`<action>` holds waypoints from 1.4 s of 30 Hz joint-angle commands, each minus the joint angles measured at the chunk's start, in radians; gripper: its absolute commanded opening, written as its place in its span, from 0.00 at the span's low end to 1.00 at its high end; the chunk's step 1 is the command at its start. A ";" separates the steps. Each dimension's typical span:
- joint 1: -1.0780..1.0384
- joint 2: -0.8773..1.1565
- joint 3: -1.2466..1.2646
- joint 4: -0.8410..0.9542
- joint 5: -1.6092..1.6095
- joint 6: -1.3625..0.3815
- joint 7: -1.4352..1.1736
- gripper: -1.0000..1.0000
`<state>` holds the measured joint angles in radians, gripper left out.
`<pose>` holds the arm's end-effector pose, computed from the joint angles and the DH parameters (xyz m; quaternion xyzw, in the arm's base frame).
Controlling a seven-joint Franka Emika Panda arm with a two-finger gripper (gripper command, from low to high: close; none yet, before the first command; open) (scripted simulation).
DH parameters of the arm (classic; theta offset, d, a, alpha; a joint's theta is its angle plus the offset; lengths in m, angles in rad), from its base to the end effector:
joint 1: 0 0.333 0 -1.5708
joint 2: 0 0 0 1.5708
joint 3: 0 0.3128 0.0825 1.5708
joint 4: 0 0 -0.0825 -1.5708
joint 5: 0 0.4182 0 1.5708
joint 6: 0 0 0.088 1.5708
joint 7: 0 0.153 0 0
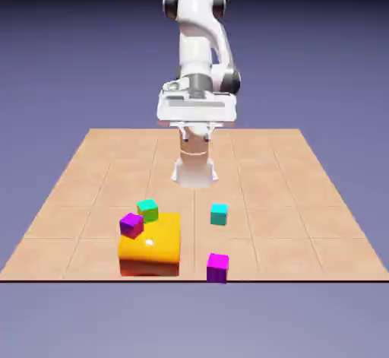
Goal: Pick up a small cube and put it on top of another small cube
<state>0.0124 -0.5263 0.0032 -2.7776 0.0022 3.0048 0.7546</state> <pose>0.4600 0.0069 0.3945 -0.8668 0.3366 -0.3411 0.1379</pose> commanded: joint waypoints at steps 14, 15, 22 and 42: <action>0.005 0.507 0.037 0.376 0.026 -0.374 0.157 0.50; 0.005 0.544 0.040 0.403 0.027 -0.400 0.168 0.50; 0.008 0.797 0.059 0.591 0.040 -0.587 0.247 0.50; -0.045 0.788 -0.017 0.621 0.009 -0.819 0.163 0.00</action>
<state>-0.0328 0.2622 -0.0139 -2.1561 0.0153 2.1860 0.9157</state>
